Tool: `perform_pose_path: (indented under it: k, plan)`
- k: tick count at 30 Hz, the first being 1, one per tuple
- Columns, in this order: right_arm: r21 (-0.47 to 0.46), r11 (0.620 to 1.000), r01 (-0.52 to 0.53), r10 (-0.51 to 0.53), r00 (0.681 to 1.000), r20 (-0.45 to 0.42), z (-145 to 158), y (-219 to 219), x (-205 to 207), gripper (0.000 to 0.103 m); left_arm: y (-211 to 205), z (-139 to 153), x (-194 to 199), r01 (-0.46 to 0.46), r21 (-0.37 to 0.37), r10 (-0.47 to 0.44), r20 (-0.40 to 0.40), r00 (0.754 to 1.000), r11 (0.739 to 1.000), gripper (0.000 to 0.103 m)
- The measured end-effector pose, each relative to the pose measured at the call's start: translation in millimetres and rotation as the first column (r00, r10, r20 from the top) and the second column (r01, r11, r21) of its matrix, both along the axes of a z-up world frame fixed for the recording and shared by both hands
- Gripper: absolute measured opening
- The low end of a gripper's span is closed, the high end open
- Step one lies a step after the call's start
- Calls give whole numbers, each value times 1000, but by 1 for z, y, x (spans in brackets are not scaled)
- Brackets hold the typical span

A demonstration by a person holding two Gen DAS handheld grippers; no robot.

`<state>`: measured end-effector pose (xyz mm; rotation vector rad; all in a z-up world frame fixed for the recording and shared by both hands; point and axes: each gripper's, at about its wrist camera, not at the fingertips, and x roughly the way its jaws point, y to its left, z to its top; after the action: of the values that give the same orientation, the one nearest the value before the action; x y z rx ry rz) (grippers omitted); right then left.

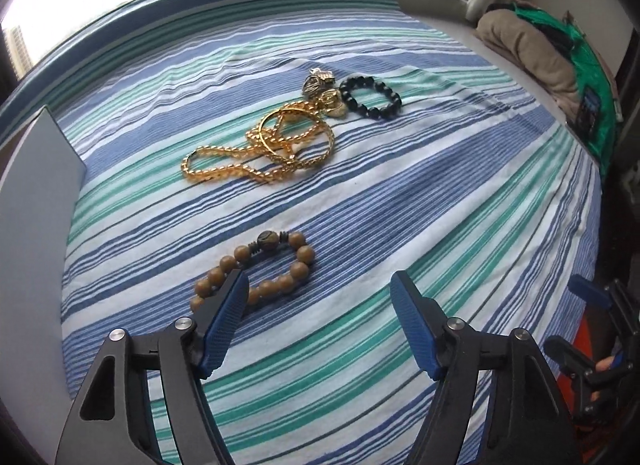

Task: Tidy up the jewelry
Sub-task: 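Lower the left tool onto the wooden bead bracelet and close it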

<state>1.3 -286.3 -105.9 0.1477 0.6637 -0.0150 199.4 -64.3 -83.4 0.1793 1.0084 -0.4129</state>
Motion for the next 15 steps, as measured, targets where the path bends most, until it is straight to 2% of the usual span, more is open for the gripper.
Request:
perform_pose_path:
  k: [4,9,11,13,15]
  plan:
    - [18,1000,3,-3,1000,-16,-3,-4,3,78,-5,-15,9,33,14,-33,-39,999,999,75]
    - [28,1000,9,-9,1000,-10,-3,-8,2,78,18,-21,10,26,-87,-36,-115,993,996,80]
    - [39,999,13,-12,1000,-16,-4,-10,3,78,26,-20,4,82,-125,-101,-151,983,989,80]
    - [47,999,17,-16,1000,-21,-5,-12,3,78,31,-18,-6,145,-106,-163,-190,968,984,80]
    - [45,999,19,-19,1000,-19,-4,-13,3,78,36,-17,-13,170,-34,-173,-203,964,985,80]
